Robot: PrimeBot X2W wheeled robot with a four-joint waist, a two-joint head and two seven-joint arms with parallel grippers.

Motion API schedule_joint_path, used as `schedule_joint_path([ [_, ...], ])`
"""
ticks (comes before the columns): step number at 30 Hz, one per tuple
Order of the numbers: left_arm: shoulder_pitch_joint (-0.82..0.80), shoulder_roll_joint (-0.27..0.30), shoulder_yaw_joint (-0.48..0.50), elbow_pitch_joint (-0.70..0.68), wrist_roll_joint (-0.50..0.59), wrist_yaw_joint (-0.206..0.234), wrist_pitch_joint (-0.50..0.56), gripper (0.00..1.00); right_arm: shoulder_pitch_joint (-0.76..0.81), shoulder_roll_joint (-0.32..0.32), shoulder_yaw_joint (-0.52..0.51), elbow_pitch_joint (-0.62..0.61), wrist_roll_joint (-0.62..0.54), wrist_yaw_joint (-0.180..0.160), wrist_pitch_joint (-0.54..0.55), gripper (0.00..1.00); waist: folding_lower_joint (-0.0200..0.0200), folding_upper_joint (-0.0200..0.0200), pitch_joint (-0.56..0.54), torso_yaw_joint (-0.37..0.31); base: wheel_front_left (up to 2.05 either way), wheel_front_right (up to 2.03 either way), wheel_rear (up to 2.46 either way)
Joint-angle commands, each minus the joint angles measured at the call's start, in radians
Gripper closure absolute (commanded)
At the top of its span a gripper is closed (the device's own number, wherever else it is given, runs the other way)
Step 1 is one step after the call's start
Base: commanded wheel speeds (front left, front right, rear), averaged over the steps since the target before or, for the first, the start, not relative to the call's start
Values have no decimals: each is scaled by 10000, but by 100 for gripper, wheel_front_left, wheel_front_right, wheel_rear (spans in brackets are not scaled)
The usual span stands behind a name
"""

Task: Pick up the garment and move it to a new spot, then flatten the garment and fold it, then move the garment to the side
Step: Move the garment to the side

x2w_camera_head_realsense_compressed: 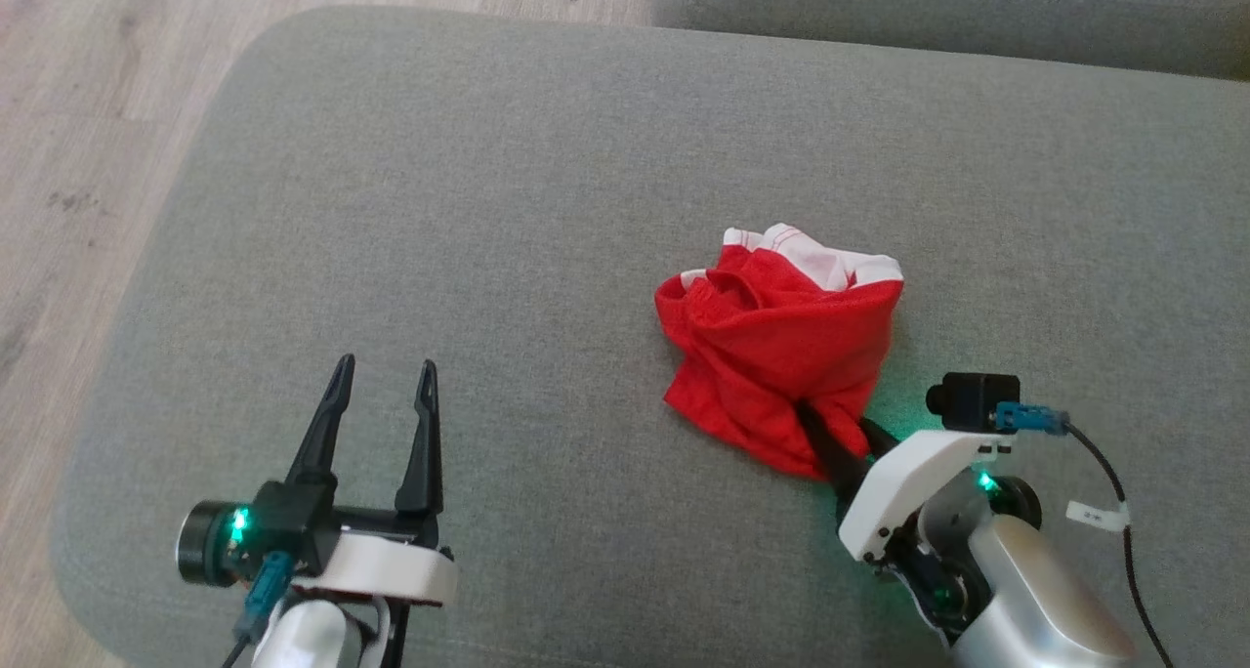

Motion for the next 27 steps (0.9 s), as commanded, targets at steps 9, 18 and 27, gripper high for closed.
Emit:
schedule_joint_path([
  [9,-332,158,263,-312,-108,82,-120,0,-42,-176,-27,-992,-409,-7,-253,100,1,0,0,-891,0,0,0],
  [18,-167,407,385,-845,-138,240,-26,0,994,-1757,-852,-3119,-1129,-7,1437,100,1,0,173,-3235,0,0,0],
  [27,-546,531,175,-1284,-22,178,261,0,632,-2748,-1642,-4188,-1097,-7,2708,100,1,0,827,-4446,0,0,0],
])
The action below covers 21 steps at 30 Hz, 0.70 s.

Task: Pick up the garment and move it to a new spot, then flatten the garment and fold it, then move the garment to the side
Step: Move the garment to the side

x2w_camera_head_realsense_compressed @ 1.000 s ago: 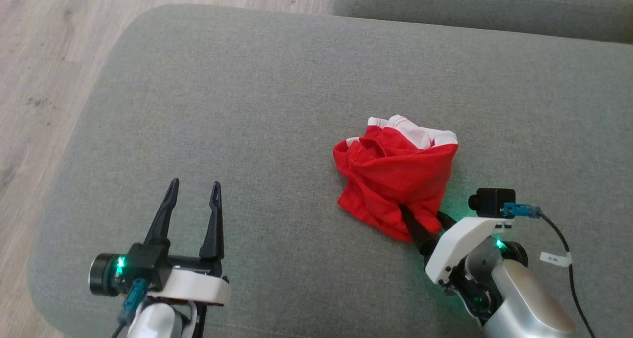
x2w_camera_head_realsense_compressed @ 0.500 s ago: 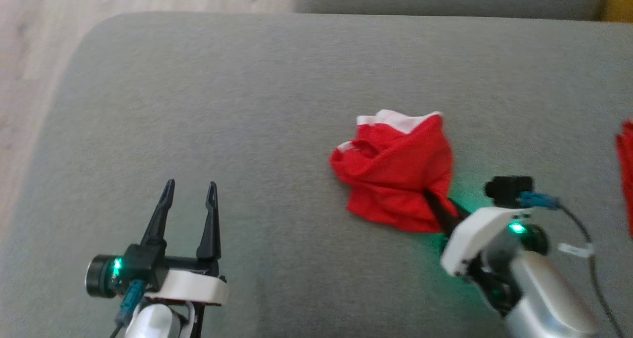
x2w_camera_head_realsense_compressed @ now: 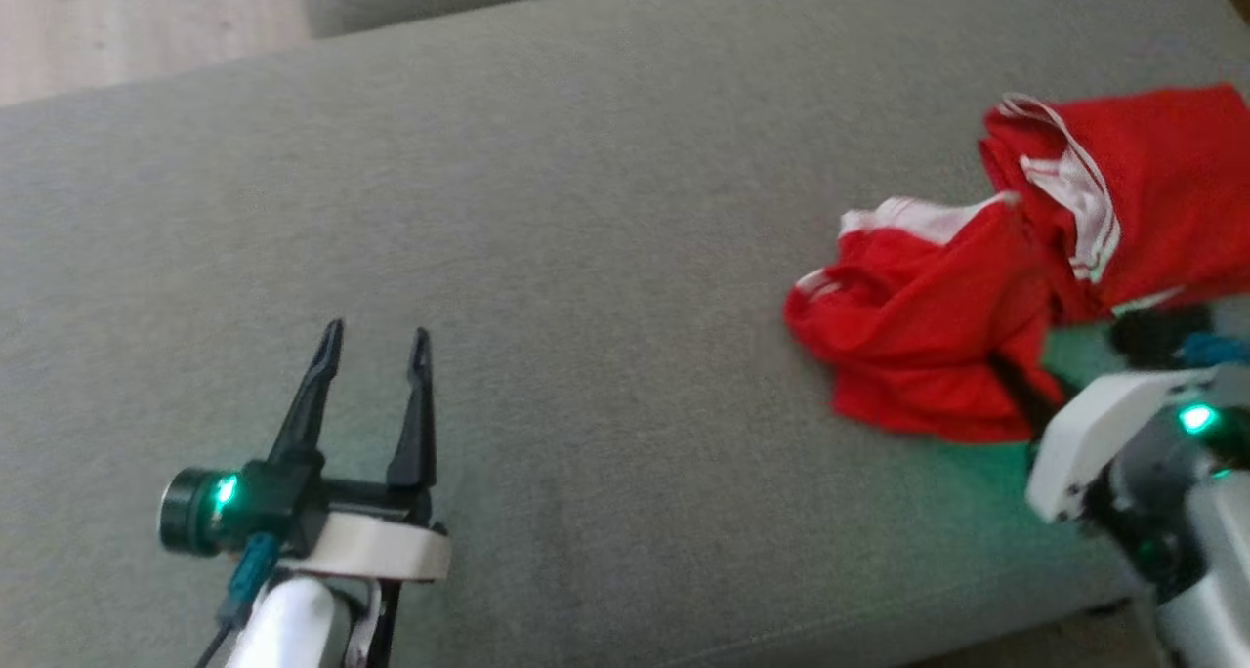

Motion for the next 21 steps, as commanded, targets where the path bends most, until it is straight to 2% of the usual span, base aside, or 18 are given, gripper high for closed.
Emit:
schedule_joint_path([
  [1,-590,153,204,-394,79,-33,57,0,-599,-459,-110,-341,78,-7,143,100,0,0,565,-436,0,0,0],
  [8,-1319,168,-172,-527,251,-283,205,0,-2014,-1477,-1150,299,301,-7,410,100,0,0,1560,-80,0,0,0],
  [14,-1934,143,-427,-519,371,-460,195,0,-3021,-2285,-2151,1455,-127,-7,286,100,0,0,2325,452,0,0,0],
  [15,-2013,135,-456,-509,381,-477,186,0,-3137,-2397,-2310,1655,-265,-7,195,97,0,0,2427,520,0,0,0],
  [16,-2089,129,-485,-493,392,-494,174,0,-3241,-2491,-2508,1905,-404,-7,101,75,0,0,2512,580,0,0,0],
  [17,-2160,119,-514,-476,398,-512,160,0,-3325,-2585,-2687,2175,-559,-7,20,42,0,0,2597,640,0,0,0],
  [18,-2224,109,-541,-451,405,-525,144,0,-3419,-2643,-2890,2418,-730,-7,-143,0,0,0,2665,691,0,0,0],
  [21,-2374,68,-607,-362,416,-536,97,0,-3693,-2593,-3530,3010,-1300,-7,-905,0,0,0,2793,792,0,0,0],
])
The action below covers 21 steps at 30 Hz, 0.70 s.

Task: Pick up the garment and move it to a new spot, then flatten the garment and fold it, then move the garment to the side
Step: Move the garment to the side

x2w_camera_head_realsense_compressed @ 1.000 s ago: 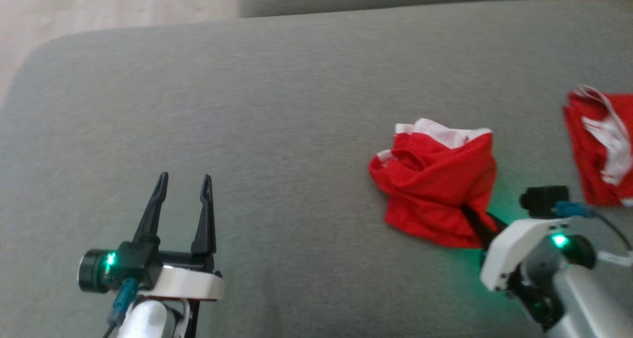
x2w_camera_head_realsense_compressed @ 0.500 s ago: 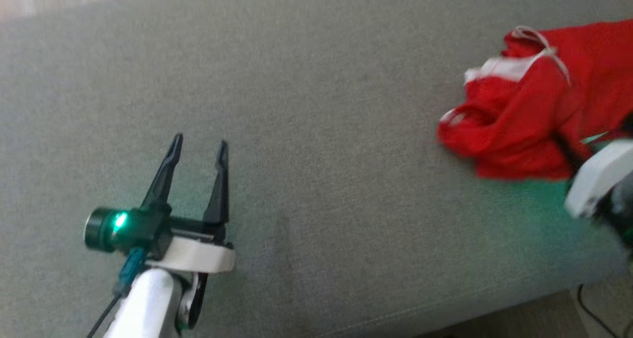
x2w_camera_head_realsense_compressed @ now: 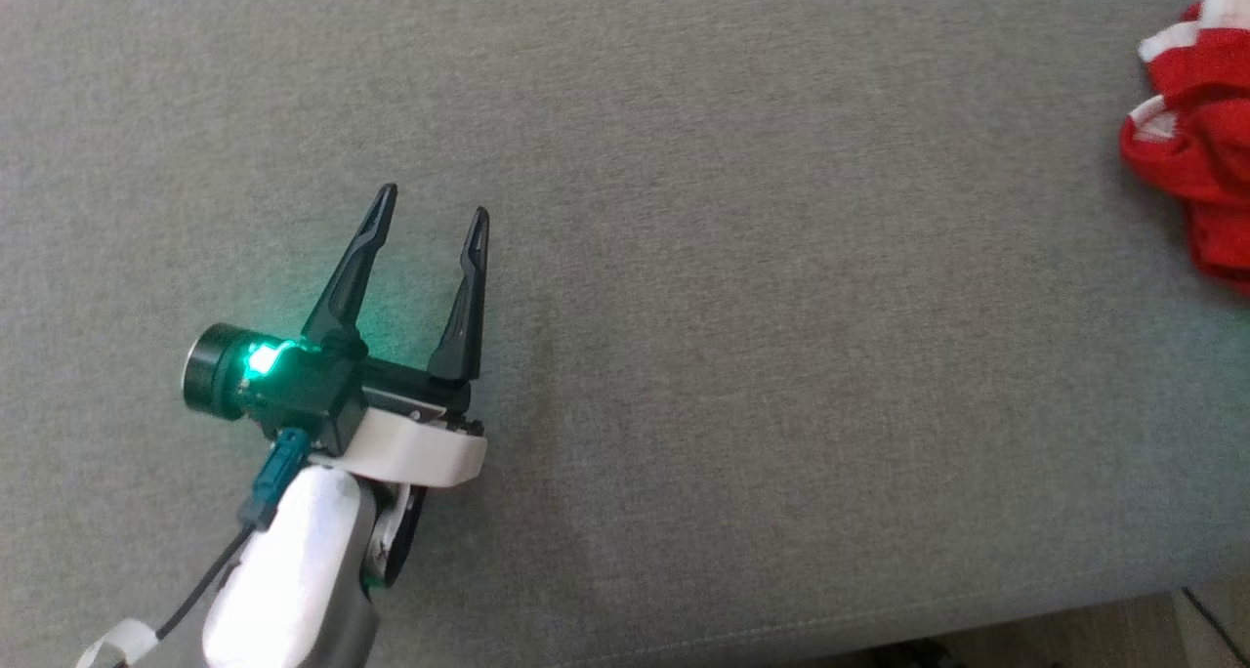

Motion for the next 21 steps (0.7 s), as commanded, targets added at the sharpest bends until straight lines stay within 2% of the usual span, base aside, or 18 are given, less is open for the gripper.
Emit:
schedule_joint_path([
  [1,-291,76,197,-241,68,-11,-108,0,-205,-358,-184,-78,-327,-7,-460,0,-2,0,162,160,0,0,0],
  [5,-384,64,171,-101,39,-11,-186,0,-401,89,-454,145,-852,-7,-1208,0,-2,0,175,204,0,0,0],
  [10,-312,1,128,187,-60,0,-303,0,-130,818,-901,-473,-1710,-7,-2020,0,-2,0,-308,317,0,0,0],
  [15,141,-45,166,488,-239,120,-402,0,1151,1838,-1484,-1962,-2544,-7,-2136,0,-2,0,-1268,436,0,0,0],
  [16,141,-45,166,488,-239,120,-402,0,1151,1838,-1484,-1962,-2544,-7,-2136,0,-2,0,-1268,436,0,0,0],
  [21,834,10,292,669,-445,330,-387,0,2971,3062,-1507,-4184,-2873,-7,-1719,0,-2,0,-2248,541,0,0,0],
])
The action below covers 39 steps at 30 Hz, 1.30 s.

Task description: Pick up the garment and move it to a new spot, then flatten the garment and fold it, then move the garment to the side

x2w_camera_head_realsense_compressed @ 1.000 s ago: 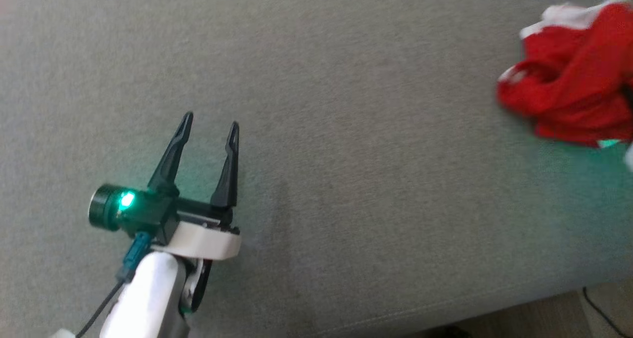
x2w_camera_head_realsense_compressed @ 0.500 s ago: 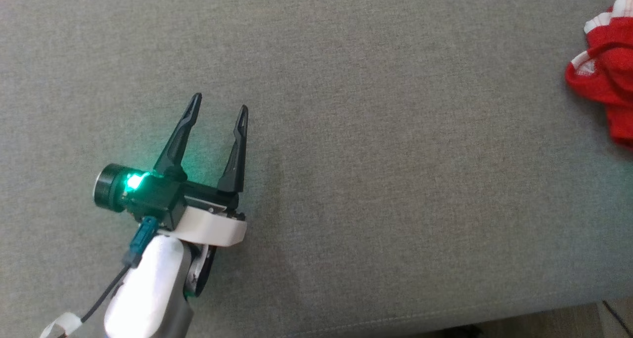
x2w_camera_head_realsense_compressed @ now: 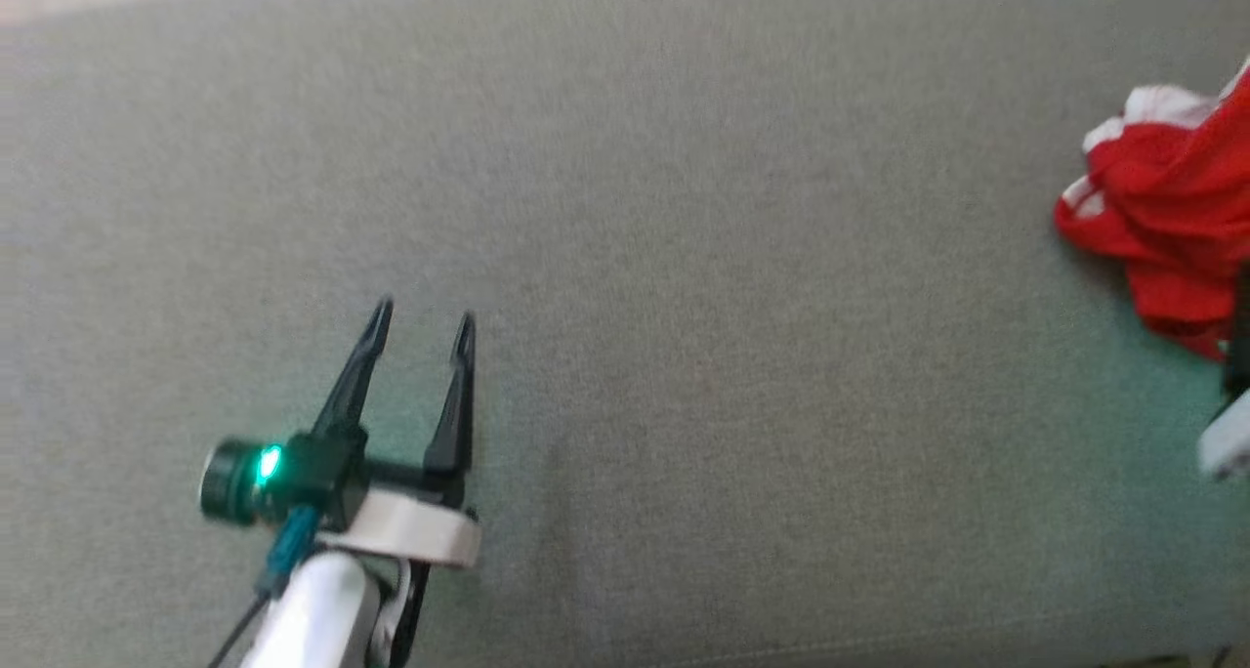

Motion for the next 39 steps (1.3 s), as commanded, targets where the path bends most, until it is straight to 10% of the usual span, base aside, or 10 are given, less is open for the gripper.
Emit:
schedule_joint_path([
  [1,-56,131,373,-271,-92,110,-11,0,70,-42,269,-729,-28,-7,6,0,3,0,-594,136,0,0,0],
  [13,1323,646,1284,-671,-596,916,329,0,2085,1227,2598,-3375,487,-7,-870,0,3,0,-1804,786,0,0,0],
  [39,2744,1444,1145,-1697,-461,1287,1375,0,4020,1277,3876,-3015,1031,-7,-1596,0,3,0,-2958,813,0,0,0],
])
